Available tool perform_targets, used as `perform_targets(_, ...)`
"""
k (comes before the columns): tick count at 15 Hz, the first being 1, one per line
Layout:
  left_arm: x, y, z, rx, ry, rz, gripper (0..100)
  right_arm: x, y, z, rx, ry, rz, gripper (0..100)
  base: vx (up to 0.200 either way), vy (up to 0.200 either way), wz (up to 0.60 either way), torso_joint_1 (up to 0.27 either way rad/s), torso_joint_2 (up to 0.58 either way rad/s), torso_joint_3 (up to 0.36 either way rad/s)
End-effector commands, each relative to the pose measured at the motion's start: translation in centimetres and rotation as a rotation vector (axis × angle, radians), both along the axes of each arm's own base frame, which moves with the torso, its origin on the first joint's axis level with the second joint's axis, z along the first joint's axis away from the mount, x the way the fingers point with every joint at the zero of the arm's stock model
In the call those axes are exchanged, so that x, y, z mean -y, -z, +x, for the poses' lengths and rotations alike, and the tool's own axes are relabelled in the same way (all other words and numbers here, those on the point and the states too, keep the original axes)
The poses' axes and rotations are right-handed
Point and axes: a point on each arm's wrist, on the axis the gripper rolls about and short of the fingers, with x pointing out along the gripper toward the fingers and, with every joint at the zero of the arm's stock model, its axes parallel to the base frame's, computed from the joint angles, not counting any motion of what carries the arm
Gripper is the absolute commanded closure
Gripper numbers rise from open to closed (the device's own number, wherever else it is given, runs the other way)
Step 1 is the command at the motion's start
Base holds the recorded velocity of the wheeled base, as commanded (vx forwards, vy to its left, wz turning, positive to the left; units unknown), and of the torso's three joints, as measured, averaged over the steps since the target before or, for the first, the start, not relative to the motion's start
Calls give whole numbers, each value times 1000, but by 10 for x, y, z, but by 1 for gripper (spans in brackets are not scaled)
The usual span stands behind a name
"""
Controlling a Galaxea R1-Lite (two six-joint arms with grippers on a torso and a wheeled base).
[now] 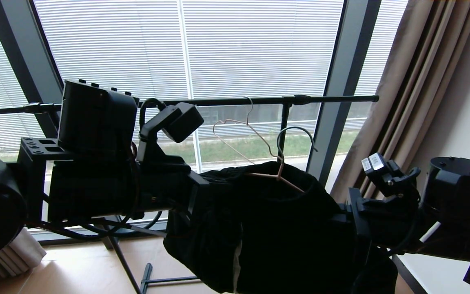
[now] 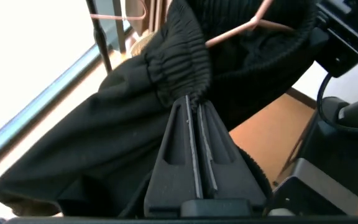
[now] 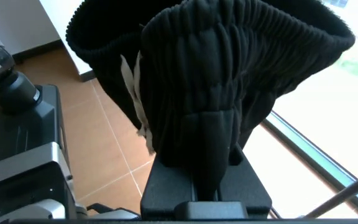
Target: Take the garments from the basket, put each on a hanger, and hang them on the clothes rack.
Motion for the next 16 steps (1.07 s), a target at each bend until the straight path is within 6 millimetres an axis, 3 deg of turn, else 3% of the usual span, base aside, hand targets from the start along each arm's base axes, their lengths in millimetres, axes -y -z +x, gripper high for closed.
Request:
perform_targets(1,-2,5,-3,13,9,11,100,-1,4,1,-19,0,0,100,0,0,0,0,0,0)
perform_targets(11,2,14,-3,73,47,18,100,-1,3,-1,10,7,105,100,0,0,0,0,0,0)
perform_targets(12,3,15,-3,70,48,20,0,-1,2,-1,14,5,108,100,0,0,0,0,0,0)
perform_targets(16,6,15,0,65,49,18,0,-1,3,-2,22,5,112,100,0,0,0,0,0,0)
